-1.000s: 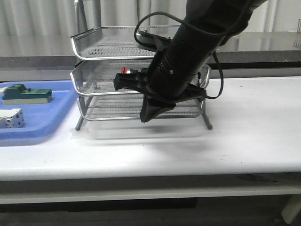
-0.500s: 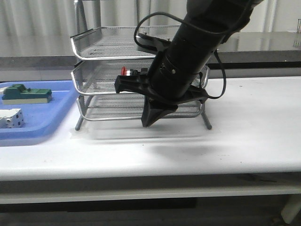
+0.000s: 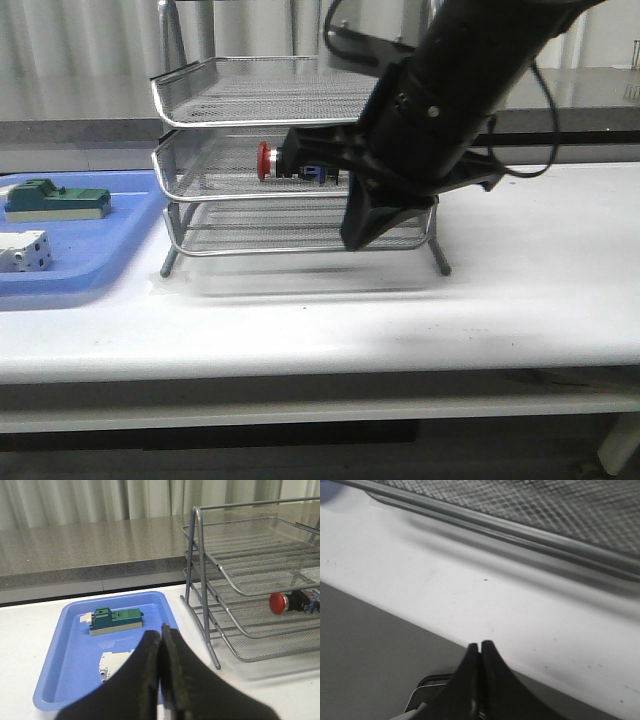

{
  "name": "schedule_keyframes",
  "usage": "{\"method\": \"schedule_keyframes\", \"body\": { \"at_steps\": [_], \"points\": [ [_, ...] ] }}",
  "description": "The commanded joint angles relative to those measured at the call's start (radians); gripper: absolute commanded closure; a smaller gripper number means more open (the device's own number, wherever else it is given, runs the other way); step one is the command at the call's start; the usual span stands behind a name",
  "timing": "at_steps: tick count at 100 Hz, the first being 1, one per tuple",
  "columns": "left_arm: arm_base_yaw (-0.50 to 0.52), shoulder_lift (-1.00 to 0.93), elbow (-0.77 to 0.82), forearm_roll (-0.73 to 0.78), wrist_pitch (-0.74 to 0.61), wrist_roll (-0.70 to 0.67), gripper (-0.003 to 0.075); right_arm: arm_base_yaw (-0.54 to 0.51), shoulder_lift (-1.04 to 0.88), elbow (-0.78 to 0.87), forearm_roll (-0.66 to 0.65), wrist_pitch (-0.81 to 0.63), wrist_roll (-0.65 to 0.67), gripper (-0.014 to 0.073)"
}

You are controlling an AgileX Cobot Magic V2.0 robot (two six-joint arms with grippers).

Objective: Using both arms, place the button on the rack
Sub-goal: 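Withdraw the right gripper from the tray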

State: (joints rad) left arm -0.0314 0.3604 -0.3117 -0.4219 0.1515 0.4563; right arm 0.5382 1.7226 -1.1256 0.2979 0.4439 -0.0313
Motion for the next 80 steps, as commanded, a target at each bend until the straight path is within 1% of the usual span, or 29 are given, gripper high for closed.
{"method": "schedule_keyframes", "body": {
  "at_steps": [1, 21, 49, 63, 80],
  "points": [
    [0.002, 0.006, -0.027, -0.012, -0.071, -0.01, 0.0741, -0.032, -0.126, 0.041, -0.021, -0.067, -0.01, 0.0663],
    [0.002, 0.006, -0.027, -0.012, -0.071, -0.01, 0.0741, -0.149, -0.339, 0.184, -0.065, -0.103, -0.01, 0.0663],
    [0.002, 0.006, -0.027, -0.012, -0.071, -0.01, 0.0741, -0.319, -0.635, 0.347, -0.134, -0.108, -0.01, 0.0663],
    [0.002, 0.006, -0.027, -0.012, -0.071, -0.01, 0.0741, -0.364, -0.772, 0.409, -0.137, -0.125, -0.01, 0.0663],
    [0.002, 0.006, -0.027, -0.012, -0.071, -0.01, 0.0741, -0.385, -0.938, 0.48, -0.15, -0.117, -0.01, 0.0663]
  ]
}}
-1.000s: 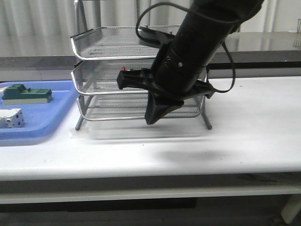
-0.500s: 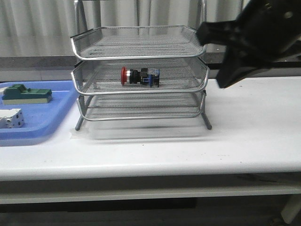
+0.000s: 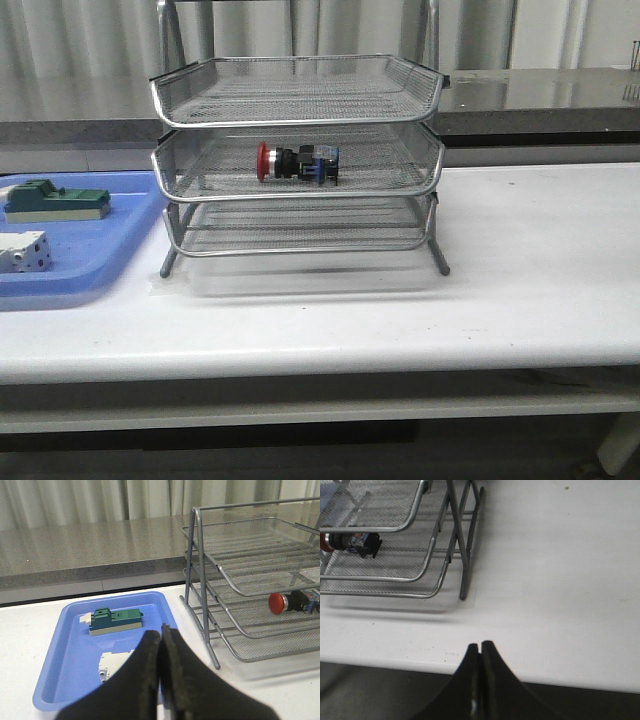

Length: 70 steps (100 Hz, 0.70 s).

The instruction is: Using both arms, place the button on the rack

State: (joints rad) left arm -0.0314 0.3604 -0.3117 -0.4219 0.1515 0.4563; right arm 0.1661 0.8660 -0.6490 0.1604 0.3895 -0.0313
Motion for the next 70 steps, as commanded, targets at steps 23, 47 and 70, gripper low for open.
{"method": "schedule_keyframes", "body": {
  "at_steps": [23, 47, 70],
  "points": [
    [0.002, 0.006, -0.027, -0.012, -0.071, -0.01, 0.0741, -0.014, -0.306, 0.083, -0.06, -0.041, -0.01, 0.0663],
    [0.002, 0.006, -0.027, -0.012, -0.071, -0.01, 0.0741, -0.014, -0.423, 0.092, -0.06, 0.005, -0.01, 0.0663],
    [0.002, 0.006, -0.027, -0.012, -0.071, -0.01, 0.0741, -0.014, -0.424, 0.092, -0.06, 0.006, -0.01, 0.0663]
  ]
}}
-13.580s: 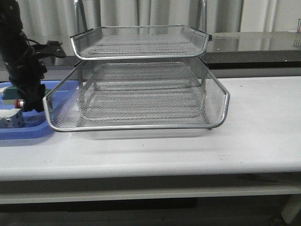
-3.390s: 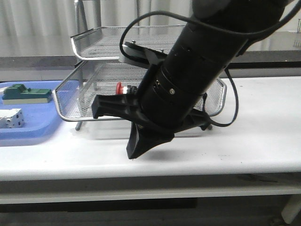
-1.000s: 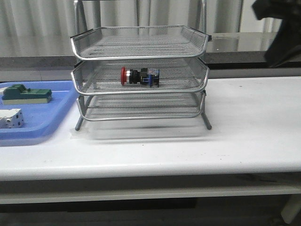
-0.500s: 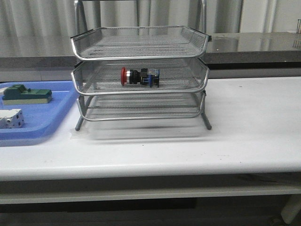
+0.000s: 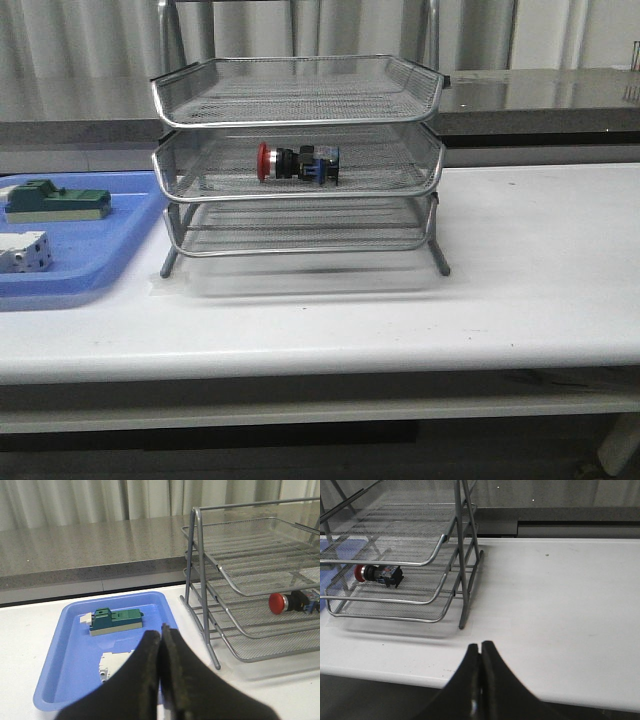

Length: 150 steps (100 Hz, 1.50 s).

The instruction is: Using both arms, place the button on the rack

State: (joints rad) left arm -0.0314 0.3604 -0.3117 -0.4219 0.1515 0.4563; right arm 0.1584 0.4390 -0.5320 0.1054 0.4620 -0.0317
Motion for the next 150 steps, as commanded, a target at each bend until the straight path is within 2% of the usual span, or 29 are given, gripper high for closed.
{"method": "schedule_keyframes", "body": {
  "at_steps": [1, 46, 65, 82, 98, 116, 150],
  "points": [
    [0.002, 0.006, -0.027, -0.012, -0.071, -0.01, 0.0741, -0.006, 0.003, -0.025, -0.005, -0.066, -0.01, 0.0663],
    [0.002, 0.006, -0.027, -0.012, -0.071, -0.01, 0.0741, -0.006, -0.004, -0.002, -0.014, -0.072, -0.01, 0.0663],
    [0.002, 0.006, -0.027, -0.012, -0.071, -0.01, 0.0741, -0.006, -0.102, 0.122, -0.043, -0.143, -0.002, 0.0663],
    [0.002, 0.006, -0.027, -0.012, -0.071, -0.01, 0.0741, -0.009, -0.234, 0.255, -0.043, -0.267, -0.001, 0.0663],
    [0.002, 0.006, -0.027, -0.012, -0.071, -0.01, 0.0741, -0.056, -0.358, 0.363, -0.044, -0.369, 0.005, 0.0663],
    [0.002, 0.006, -0.027, -0.012, -0.071, -0.01, 0.0741, -0.093, -0.469, 0.446, -0.044, -0.405, 0.009, 0.0663],
    [0.002, 0.007, -0.027, -0.012, -0.071, -0.01, 0.0741, -0.093, -0.466, 0.544, -0.044, -0.444, 0.009, 0.0663]
  ]
}}
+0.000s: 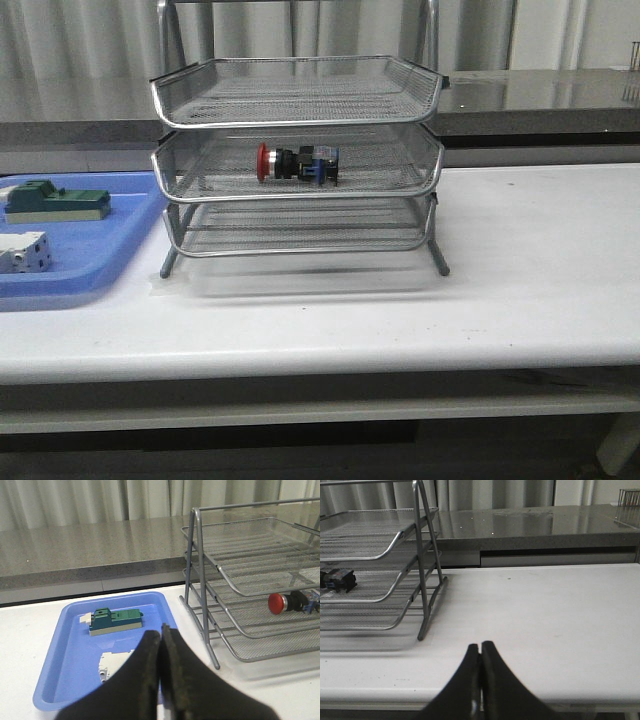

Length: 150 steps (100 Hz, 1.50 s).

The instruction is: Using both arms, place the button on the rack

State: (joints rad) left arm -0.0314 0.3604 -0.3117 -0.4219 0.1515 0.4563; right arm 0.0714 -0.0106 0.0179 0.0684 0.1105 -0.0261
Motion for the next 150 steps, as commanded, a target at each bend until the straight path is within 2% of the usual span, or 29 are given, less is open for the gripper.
{"method": "schedule_keyframes", "body": {
  "at_steps": [1, 131, 144, 150],
  "points": [
    [0.002, 0.007, -0.027, -0.012, -0.071, -0.01, 0.0741, -0.006, -0.017, -0.007, -0.007, -0.09, 0.004, 0.0663],
    [0.002, 0.007, -0.027, -0.012, -0.07, -0.01, 0.0741, -0.006, -0.017, -0.007, -0.007, -0.101, 0.004, 0.0663],
    [0.002, 0.007, -0.016, 0.048, -0.073, -0.014, 0.0741, -0.006, -0.017, -0.007, -0.007, -0.101, 0.004, 0.0663],
    [0.002, -0.007, 0.001, 0.105, -0.075, -0.062, 0.0741, -0.006, -0.017, -0.007, -0.007, -0.101, 0.004, 0.0663]
  ]
}}
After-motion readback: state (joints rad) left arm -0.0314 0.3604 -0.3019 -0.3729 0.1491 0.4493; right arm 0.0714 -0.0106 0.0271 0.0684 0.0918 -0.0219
